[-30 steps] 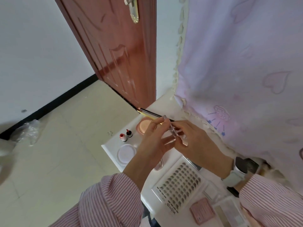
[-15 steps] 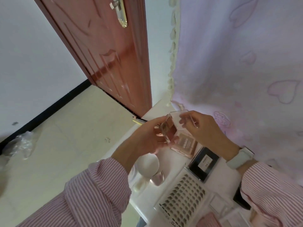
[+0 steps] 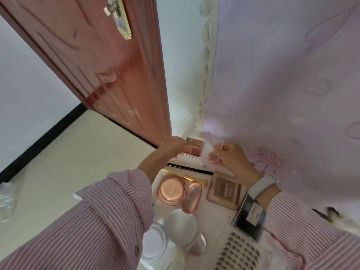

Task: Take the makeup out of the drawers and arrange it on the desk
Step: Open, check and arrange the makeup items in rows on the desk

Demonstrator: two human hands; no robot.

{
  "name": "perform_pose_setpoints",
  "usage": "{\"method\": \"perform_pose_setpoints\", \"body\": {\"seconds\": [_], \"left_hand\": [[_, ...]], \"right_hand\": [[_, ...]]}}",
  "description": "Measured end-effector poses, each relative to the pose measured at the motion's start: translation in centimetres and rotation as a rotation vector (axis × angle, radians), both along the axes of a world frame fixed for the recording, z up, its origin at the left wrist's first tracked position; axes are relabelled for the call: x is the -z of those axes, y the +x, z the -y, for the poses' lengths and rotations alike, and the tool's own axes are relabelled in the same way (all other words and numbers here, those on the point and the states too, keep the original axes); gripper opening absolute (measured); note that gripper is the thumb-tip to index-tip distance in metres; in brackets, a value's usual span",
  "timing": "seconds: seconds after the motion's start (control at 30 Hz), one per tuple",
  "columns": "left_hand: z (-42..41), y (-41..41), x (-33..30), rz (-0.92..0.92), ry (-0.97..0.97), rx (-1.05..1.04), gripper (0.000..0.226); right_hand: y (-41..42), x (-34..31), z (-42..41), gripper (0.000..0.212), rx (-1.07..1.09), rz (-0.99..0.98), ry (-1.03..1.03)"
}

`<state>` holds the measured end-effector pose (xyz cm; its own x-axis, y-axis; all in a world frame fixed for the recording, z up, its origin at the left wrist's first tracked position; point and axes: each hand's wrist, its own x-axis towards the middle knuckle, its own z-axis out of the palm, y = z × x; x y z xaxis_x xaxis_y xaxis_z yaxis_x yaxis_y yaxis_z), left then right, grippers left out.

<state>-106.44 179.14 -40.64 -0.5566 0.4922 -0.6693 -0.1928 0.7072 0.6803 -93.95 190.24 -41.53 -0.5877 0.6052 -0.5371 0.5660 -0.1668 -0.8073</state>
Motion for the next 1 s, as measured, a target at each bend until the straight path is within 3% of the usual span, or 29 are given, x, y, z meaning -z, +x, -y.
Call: {"method": "perform_pose_setpoints", "body": {"seconds": [0.1, 0.3, 0.4, 0.47, 0.53, 0.67, 0.8, 0.87, 1.0], "left_hand": [[-1.4, -0.2, 0.3, -0.074, -0.054, 0.161, 0.013], [-2.6, 0.0, 1.5, -0.157, -0.09, 0.234, 0.032], [-2.3, 0.3, 1.3, -0.204, -0.107, 0.2, 0.022], [-1.8, 0.7, 1.1, -0.216, -0.078, 0.139, 0.032], [-1.1, 1.4, 0.6, -0.241, -0.044, 0.078, 0.045], [0.3, 3.6, -0.9, -0.358, 0.048, -0.038, 0.044], [2.2, 7.0, -2.0, -0.467, 0.114, -0.13, 0.035], [3.0, 8.7, -2.2, -0.514, 0.134, -0.149, 0.032], [3.7, 11.8, -2.4, -0.565, 0.141, -0.206, 0.029]], "right_hand": [[-0.3, 1.0, -0.3, 0.02, 0.039, 0.041, 0.0], [0.0, 1.8, -0.3, 0.021, 0.036, 0.063, -0.005], [1.1, 1.9, -0.6, 0.028, 0.064, 0.092, 0.037], [2.3, 1.8, -0.8, 0.03, 0.05, 0.113, 0.068], [4.0, 1.5, -0.9, 0.028, -0.032, 0.15, 0.207], [7.5, 1.7, 0.1, 0.021, -0.365, 0.207, 0.587], [9.5, 3.5, 1.1, 0.054, -0.823, 0.265, 0.965], [9.9, 4.1, 1.2, 0.065, -0.895, 0.286, 1.022], [10.2, 4.5, 0.9, 0.061, -0.902, 0.139, 1.129]]}}
